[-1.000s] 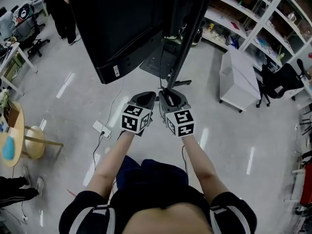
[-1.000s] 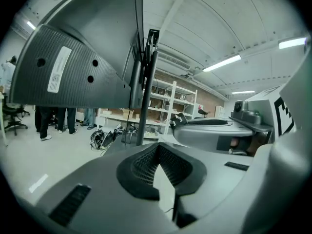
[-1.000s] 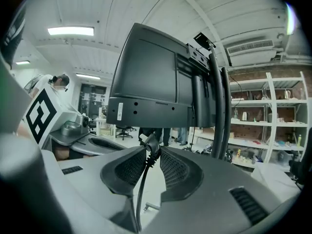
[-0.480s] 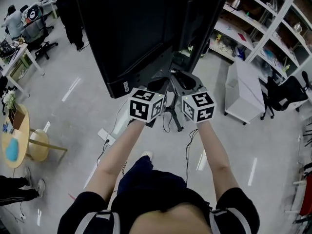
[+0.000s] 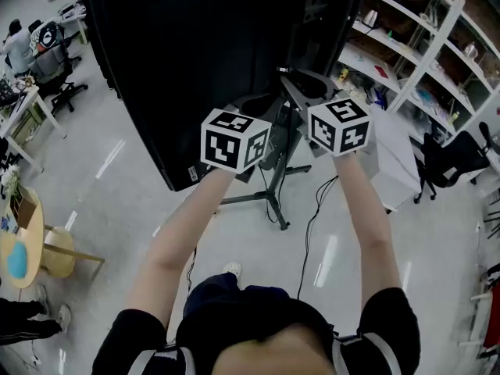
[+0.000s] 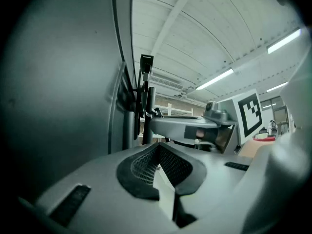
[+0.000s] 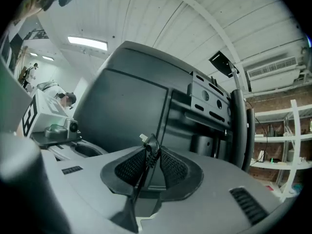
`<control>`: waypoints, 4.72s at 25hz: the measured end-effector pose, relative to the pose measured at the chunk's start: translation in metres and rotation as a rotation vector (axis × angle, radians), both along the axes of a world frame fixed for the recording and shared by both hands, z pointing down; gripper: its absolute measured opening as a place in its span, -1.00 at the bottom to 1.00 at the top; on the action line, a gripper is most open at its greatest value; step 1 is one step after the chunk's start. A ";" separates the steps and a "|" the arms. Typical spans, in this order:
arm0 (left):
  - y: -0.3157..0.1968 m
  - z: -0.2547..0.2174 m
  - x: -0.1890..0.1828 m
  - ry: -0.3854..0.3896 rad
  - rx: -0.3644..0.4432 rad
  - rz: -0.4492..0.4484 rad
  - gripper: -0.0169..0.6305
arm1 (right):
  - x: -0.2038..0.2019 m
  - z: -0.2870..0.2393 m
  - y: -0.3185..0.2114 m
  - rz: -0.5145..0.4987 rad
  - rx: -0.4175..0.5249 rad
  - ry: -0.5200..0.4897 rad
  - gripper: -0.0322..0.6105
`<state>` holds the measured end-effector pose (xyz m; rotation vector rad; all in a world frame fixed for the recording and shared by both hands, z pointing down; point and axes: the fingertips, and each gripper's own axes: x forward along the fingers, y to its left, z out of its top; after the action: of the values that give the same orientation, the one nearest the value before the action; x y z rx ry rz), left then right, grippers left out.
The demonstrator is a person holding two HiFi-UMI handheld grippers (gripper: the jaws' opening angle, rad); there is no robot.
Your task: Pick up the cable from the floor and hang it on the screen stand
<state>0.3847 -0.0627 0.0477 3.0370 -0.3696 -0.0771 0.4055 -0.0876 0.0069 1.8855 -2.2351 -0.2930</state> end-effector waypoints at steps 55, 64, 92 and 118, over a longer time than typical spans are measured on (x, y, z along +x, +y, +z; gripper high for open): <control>-0.065 -0.079 0.099 -0.009 0.160 0.015 -0.93 | 0.121 -0.379 -0.053 0.173 0.449 0.161 -0.58; -0.030 -0.067 0.115 -0.027 0.199 0.082 -0.93 | 0.187 -0.343 0.015 0.340 0.408 0.251 -0.58; 0.026 -0.003 0.135 -0.057 0.118 0.150 -0.93 | 0.215 -0.116 -0.009 0.253 0.197 -0.254 -0.30; 0.045 0.022 0.103 -0.091 0.122 0.145 -0.93 | 0.158 -0.066 0.019 0.180 0.192 -0.162 -0.15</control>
<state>0.4878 -0.0181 0.0702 3.1851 -0.1555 0.0503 0.5635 -0.0685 -0.0594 2.2688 -2.1830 -0.3480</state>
